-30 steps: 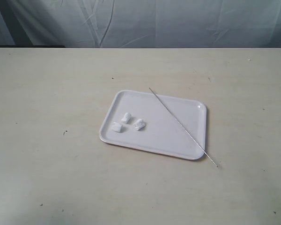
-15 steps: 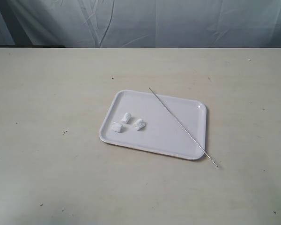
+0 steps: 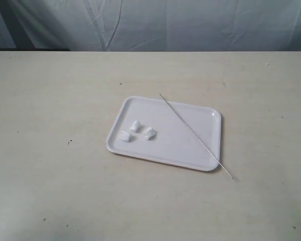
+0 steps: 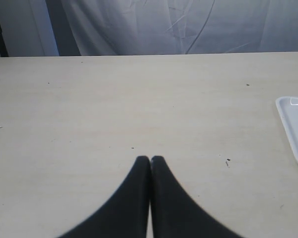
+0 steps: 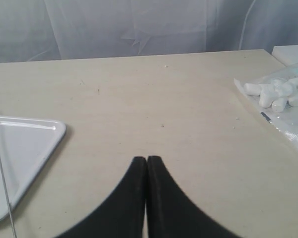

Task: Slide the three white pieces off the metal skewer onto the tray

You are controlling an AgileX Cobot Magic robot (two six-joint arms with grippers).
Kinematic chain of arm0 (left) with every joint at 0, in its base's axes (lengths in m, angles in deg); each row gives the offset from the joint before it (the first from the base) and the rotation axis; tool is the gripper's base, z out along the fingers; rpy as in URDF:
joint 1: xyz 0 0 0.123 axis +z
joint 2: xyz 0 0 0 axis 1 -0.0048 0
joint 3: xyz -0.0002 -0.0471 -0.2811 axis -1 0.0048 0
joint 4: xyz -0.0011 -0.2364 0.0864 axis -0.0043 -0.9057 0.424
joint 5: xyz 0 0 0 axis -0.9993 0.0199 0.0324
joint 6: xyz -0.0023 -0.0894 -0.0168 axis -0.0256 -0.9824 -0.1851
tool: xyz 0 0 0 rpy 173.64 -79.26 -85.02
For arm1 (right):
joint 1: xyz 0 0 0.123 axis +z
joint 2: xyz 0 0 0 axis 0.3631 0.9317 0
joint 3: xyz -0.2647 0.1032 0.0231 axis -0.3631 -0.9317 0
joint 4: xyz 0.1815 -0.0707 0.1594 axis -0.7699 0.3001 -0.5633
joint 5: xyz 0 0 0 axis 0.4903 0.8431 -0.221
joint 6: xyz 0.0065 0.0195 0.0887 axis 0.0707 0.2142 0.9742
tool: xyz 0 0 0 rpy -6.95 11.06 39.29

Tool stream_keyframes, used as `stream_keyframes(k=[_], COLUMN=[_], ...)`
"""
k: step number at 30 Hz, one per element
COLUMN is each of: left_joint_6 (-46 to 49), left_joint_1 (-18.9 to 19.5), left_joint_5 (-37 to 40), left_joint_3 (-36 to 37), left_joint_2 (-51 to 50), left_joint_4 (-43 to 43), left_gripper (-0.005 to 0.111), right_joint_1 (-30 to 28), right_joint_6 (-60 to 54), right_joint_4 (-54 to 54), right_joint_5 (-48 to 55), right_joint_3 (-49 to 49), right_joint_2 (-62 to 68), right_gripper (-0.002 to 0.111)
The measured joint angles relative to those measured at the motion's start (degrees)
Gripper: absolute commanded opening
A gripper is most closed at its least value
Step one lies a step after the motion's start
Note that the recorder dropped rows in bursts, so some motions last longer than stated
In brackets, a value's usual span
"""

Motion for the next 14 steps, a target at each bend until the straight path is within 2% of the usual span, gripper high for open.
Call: stream_keyframes(k=[14], left_joint_6=[0.0], left_joint_1=[0.0], left_joint_5=[0.0], left_joint_3=[0.0], left_joint_2=[0.0], left_joint_4=[0.0], left_gripper=[0.0], right_joint_1=[0.0], right_joint_6=[0.0], right_joint_4=[0.0], right_joint_5=[0.41], right_joint_3=[0.0], right_joint_2=[0.0], right_gripper=[-0.001])
